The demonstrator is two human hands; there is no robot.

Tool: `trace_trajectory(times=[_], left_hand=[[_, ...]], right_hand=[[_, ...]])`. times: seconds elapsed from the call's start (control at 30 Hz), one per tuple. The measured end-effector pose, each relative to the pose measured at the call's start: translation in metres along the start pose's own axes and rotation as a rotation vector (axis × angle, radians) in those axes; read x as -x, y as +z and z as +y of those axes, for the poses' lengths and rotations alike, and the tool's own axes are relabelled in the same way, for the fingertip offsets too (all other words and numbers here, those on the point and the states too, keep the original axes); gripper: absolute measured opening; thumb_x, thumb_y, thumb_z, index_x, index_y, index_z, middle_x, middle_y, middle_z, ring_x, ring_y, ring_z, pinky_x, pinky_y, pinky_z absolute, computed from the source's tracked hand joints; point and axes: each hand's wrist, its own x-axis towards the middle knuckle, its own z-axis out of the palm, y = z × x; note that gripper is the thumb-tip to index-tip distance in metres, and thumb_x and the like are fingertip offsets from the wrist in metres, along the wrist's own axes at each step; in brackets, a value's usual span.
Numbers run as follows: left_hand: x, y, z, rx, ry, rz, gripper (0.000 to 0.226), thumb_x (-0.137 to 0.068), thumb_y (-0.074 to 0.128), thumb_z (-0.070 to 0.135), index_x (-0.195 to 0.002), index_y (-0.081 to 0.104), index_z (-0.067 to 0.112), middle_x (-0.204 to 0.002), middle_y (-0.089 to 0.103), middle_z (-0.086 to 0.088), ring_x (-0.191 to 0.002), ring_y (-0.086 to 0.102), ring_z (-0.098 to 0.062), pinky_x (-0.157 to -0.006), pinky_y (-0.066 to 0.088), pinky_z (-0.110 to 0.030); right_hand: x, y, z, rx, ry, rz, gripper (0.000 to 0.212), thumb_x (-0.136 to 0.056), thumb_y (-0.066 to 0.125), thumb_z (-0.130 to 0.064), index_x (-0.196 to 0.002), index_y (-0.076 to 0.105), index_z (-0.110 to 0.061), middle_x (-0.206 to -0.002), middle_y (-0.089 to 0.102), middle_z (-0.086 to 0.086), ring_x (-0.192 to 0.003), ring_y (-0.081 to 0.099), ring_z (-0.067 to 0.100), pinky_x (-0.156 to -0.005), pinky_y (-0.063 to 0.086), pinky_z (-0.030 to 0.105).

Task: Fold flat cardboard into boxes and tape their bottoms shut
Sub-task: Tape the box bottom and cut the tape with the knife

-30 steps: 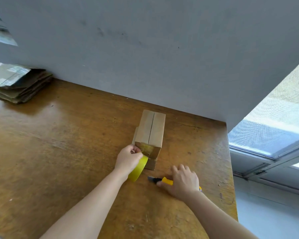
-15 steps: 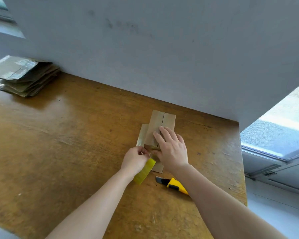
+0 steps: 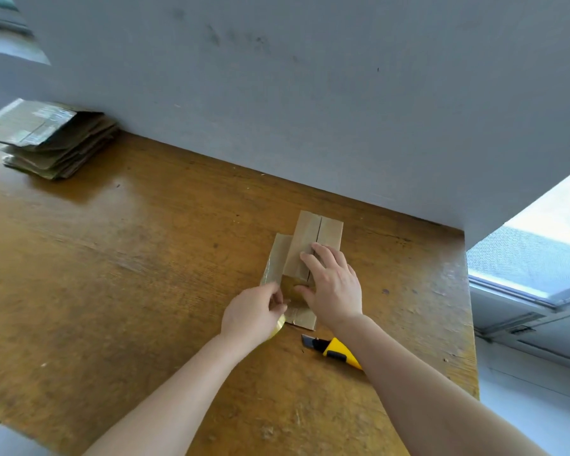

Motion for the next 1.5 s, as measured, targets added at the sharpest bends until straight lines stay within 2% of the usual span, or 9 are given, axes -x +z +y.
trace_trajectory(times=[0.13, 0.4, 0.5, 0.6, 0.67, 0.77, 0.93, 1.33, 1.5], left_hand=[[0.022, 0.01, -0.008, -0.303, 0.262, -0.036, 0.007, -0.094, 0.052, 0.038, -0.093, 0.05, 0.031, -0.08, 0.057, 0.013, -0.065, 0.05, -0.006, -0.05, 0.038, -0.022], [0.048, 0.026, -0.02, -0.382, 0.252, -0.431, 0.041, -0.089, 0.058, 0.046, -0.119, 0.039, 0.026, -0.075, 0.054, 0.003, -0.07, 0.056, -0.019, -0.058, 0.048, -0.039], [0.04, 0.02, -0.018, -0.385, 0.213, -0.403, 0.075, -0.084, 0.051, 0.065, -0.145, 0.022, 0.035, -0.081, 0.058, 0.007, -0.078, 0.059, -0.017, -0.058, 0.046, -0.031], [0.025, 0.011, -0.015, -0.201, 0.096, -0.345, 0.069, -0.08, 0.05, 0.072, -0.138, 0.044, 0.036, -0.088, 0.065, 0.015, -0.085, 0.061, -0.008, -0.064, 0.048, -0.026], [0.015, 0.004, -0.011, -0.101, 0.08, -0.104, 0.053, -0.082, 0.053, 0.066, -0.122, 0.058, 0.032, -0.086, 0.06, 0.016, -0.075, 0.057, -0.003, -0.057, 0.043, -0.02], [-0.004, 0.001, -0.005, 0.013, 0.151, 0.208, 0.066, -0.085, 0.064, 0.047, -0.141, 0.037, 0.026, -0.124, 0.05, 0.0, -0.097, 0.055, -0.01, -0.071, 0.047, -0.019], [-0.035, 0.007, 0.006, -0.022, 0.21, 0.082, 0.088, -0.091, 0.061, 0.031, -0.151, -0.003, 0.036, -0.161, 0.012, -0.001, -0.134, 0.041, -0.023, -0.101, 0.045, -0.037], [-0.042, 0.013, -0.016, -0.088, 0.24, 0.111, 0.084, -0.088, 0.067, 0.021, -0.152, 0.014, 0.034, -0.139, 0.053, -0.007, -0.117, 0.058, -0.025, -0.094, 0.05, -0.036], [-0.043, 0.007, -0.015, -0.045, 0.277, 0.079, 0.086, -0.084, 0.068, 0.041, -0.152, 0.016, 0.032, -0.136, 0.056, -0.008, -0.114, 0.058, -0.026, -0.093, 0.052, -0.038]], right_hand=[[0.0, -0.005, -0.001, -0.027, 0.01, -0.015, 0.057, -0.079, 0.077, -0.033, -0.13, 0.055, -0.02, -0.144, 0.045, 0.004, -0.137, 0.034, 0.025, -0.101, 0.043, 0.043], [0.009, -0.006, 0.001, -0.075, 0.002, -0.04, 0.061, -0.081, 0.076, -0.027, -0.137, 0.05, -0.022, -0.15, 0.035, 0.003, -0.139, 0.026, 0.023, -0.095, 0.051, 0.044], [0.013, -0.002, 0.002, -0.099, 0.045, -0.026, 0.063, -0.082, 0.075, -0.027, -0.139, 0.048, -0.03, -0.157, 0.018, 0.008, -0.144, 0.016, 0.028, -0.095, 0.05, 0.044], [0.017, 0.004, 0.004, -0.157, 0.08, -0.024, 0.065, -0.085, 0.073, -0.023, -0.142, 0.045, -0.036, -0.161, 0.002, 0.012, -0.148, 0.005, 0.03, -0.103, 0.042, 0.046], [0.019, 0.007, 0.007, -0.188, 0.098, -0.039, 0.07, -0.086, 0.072, -0.02, -0.144, 0.038, -0.039, -0.161, -0.003, 0.011, -0.148, 0.009, 0.031, -0.105, 0.04, 0.046], [0.021, 0.01, 0.012, -0.238, 0.14, -0.074, 0.082, -0.087, 0.07, -0.017, -0.15, 0.022, -0.038, -0.162, 0.001, 0.009, -0.138, 0.035, 0.032, -0.101, 0.045, 0.042], [0.018, 0.012, 0.014, -0.317, 0.155, -0.064, 0.08, -0.086, 0.069, -0.031, -0.149, 0.021, -0.038, -0.158, 0.025, 0.005, -0.126, 0.05, 0.027, -0.095, 0.05, 0.038], [0.014, 0.022, 0.016, -0.17, 0.065, -0.101, 0.071, -0.086, 0.07, -0.021, -0.146, 0.033, -0.019, -0.145, 0.034, 0.017, -0.12, 0.051, 0.035, -0.088, 0.054, 0.041], [0.009, 0.016, 0.022, -0.239, 0.1, -0.076, 0.066, -0.085, 0.069, -0.042, -0.141, 0.038, -0.024, -0.138, 0.04, 0.009, -0.109, 0.057, 0.031, -0.082, 0.056, 0.039]])
